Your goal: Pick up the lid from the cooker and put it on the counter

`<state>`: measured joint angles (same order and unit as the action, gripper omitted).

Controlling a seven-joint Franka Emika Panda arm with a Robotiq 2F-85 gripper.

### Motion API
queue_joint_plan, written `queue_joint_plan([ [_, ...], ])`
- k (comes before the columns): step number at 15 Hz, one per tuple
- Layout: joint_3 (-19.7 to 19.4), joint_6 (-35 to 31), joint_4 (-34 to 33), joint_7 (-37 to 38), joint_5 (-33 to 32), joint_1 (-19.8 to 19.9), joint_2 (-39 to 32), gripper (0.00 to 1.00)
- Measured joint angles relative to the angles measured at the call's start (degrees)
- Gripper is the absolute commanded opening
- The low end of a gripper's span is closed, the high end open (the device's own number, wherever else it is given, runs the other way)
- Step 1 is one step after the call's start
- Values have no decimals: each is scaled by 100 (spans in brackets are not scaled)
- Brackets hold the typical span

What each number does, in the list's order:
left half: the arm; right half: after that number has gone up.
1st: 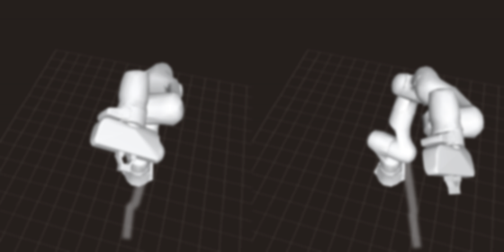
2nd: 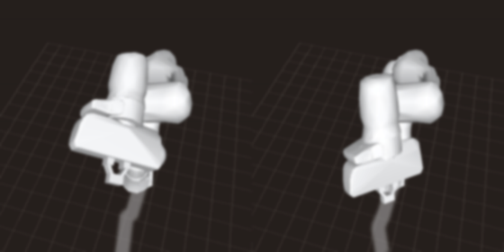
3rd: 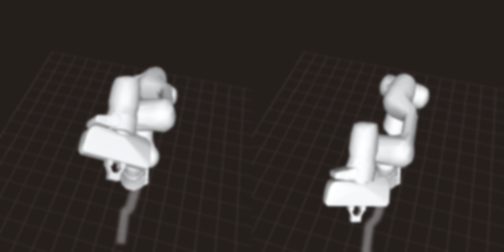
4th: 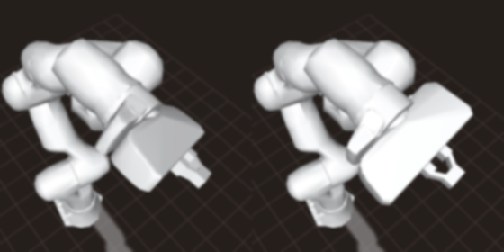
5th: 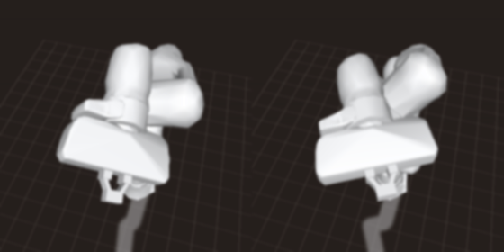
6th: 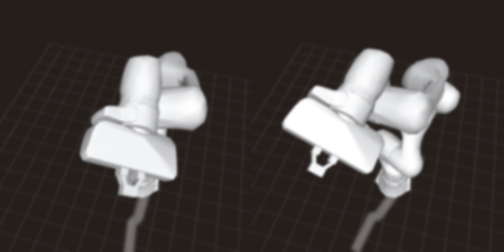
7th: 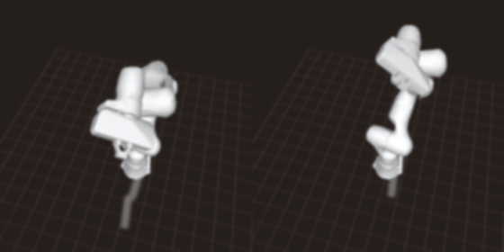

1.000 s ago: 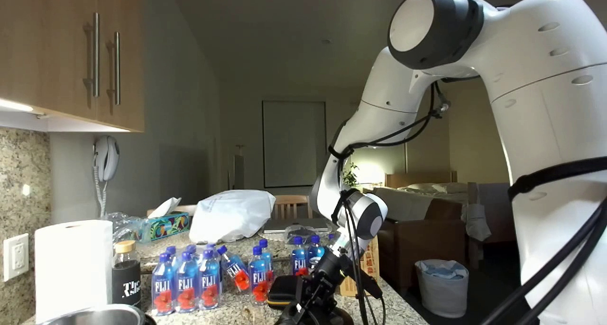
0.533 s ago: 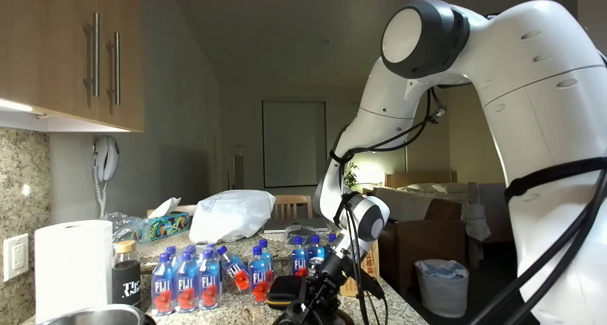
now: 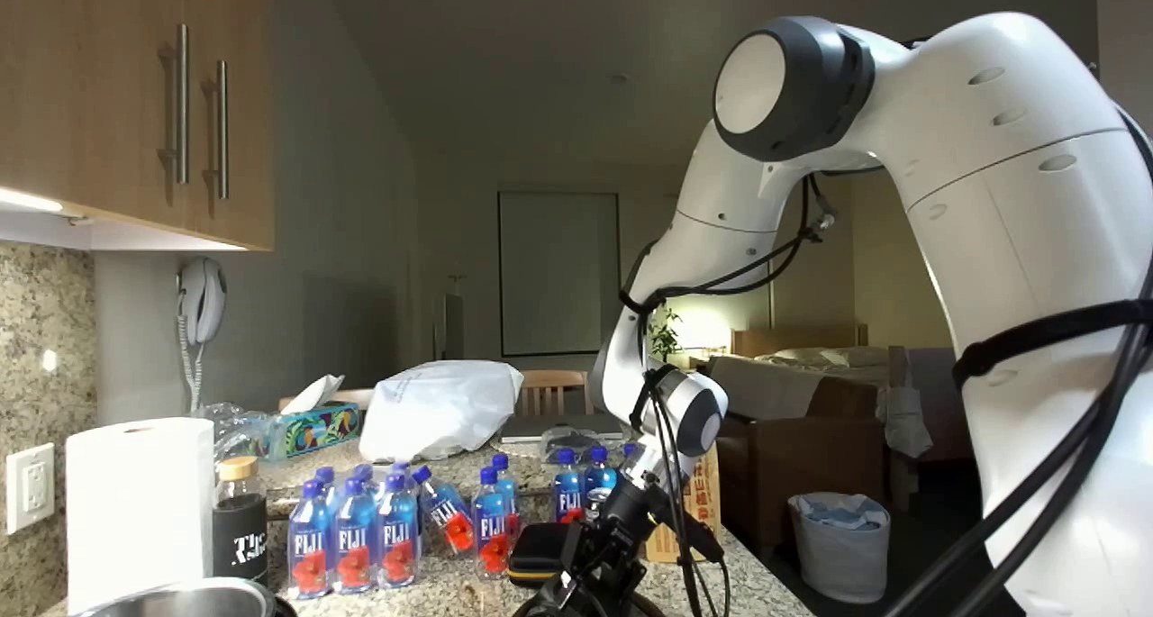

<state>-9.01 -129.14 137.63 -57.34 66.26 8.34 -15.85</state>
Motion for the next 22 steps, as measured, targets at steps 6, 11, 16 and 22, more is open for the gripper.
queue_joint_plan([
  [6,-21,140,-232,503,-957,0,103,100],
  [11,-72,-268,-271,1300,-2131,-2,530,100],
  [16,-72,-453,-81,1960,-3414,-4,1461,100],
  [22,63,-542,447,2913,-4594,-49,2656,100],
])
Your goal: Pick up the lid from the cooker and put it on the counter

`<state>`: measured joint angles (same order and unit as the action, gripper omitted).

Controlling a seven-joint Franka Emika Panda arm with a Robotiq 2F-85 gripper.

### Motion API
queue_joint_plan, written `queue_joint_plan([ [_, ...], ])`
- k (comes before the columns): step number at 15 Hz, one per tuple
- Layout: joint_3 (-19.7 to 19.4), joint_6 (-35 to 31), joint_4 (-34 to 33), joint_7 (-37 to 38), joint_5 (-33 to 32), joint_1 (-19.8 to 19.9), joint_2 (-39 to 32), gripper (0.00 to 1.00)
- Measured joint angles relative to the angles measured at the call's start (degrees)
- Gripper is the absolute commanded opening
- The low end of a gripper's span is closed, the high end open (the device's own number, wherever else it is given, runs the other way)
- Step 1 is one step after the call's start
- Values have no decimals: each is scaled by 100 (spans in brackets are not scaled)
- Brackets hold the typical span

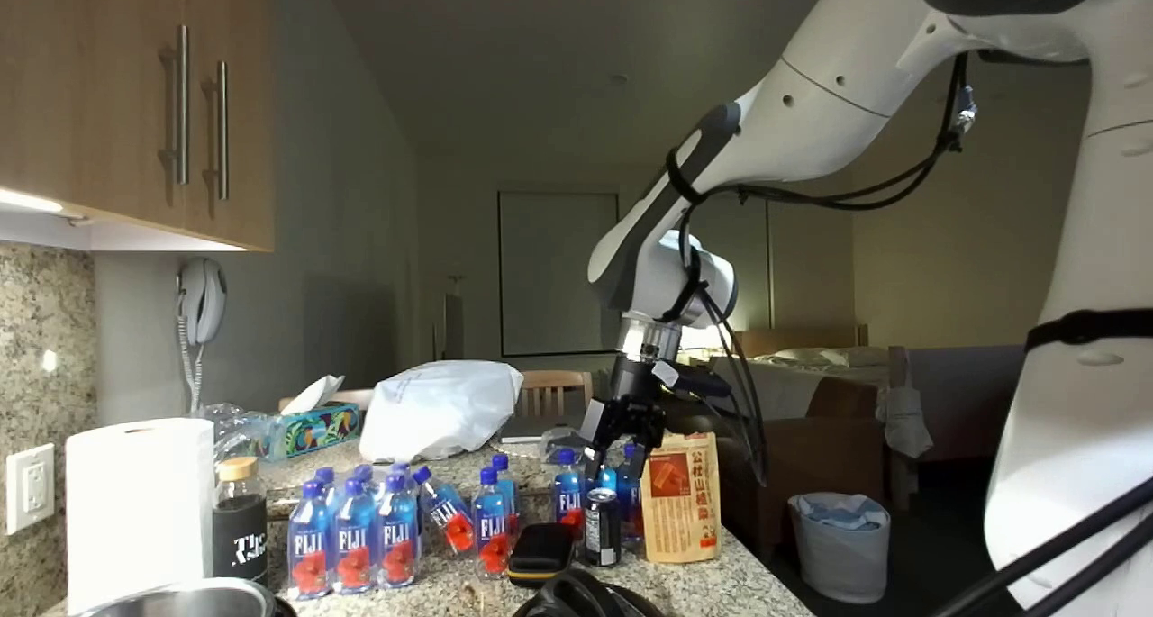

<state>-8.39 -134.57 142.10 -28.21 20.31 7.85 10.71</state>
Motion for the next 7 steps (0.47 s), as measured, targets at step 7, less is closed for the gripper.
queue_joint_plan([
  [7,199,-3,499,698,-455,-156,565,100],
])
